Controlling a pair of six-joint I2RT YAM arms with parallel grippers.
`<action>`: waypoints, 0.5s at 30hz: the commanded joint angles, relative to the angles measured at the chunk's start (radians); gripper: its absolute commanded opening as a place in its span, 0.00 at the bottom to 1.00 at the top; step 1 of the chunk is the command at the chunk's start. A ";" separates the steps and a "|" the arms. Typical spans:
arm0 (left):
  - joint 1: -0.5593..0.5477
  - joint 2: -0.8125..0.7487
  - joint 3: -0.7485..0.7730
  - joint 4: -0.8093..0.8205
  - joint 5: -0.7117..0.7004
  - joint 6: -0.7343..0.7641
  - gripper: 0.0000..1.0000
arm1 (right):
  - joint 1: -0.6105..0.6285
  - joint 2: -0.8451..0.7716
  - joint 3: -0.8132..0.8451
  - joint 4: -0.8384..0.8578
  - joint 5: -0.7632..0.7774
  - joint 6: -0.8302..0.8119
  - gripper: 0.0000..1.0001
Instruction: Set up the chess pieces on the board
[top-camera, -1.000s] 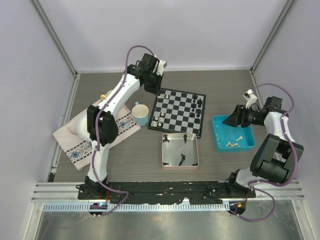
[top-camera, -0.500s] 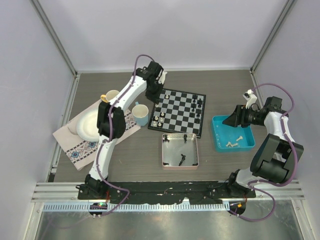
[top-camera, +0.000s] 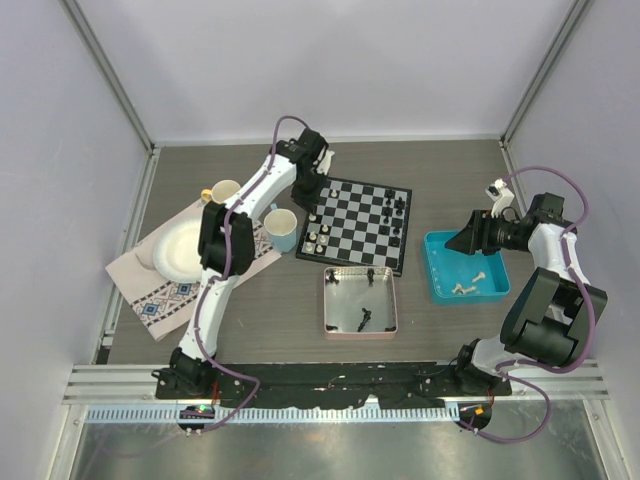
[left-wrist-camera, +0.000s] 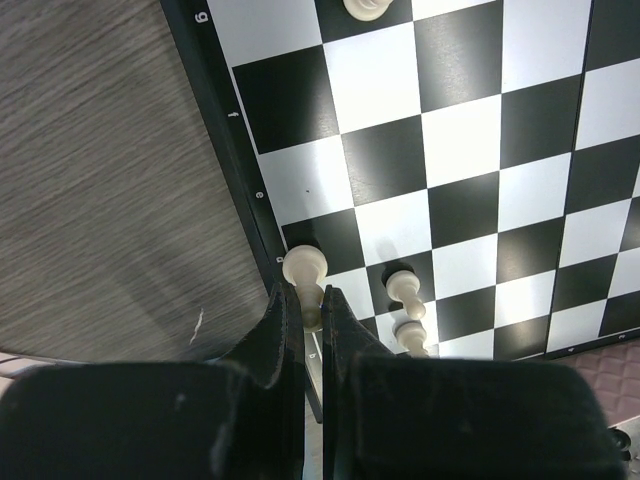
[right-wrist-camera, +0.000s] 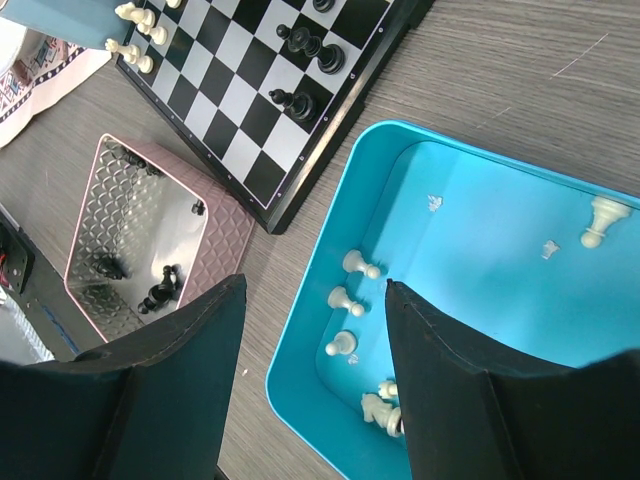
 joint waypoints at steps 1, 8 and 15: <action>0.006 0.006 0.048 0.008 0.002 0.009 0.04 | -0.004 -0.017 0.017 0.004 -0.027 -0.020 0.63; 0.006 0.010 0.049 0.020 0.015 -0.002 0.04 | -0.004 -0.016 0.018 0.004 -0.026 -0.023 0.63; 0.004 0.021 0.049 0.022 0.035 -0.013 0.04 | -0.004 -0.010 0.020 -0.001 -0.027 -0.026 0.63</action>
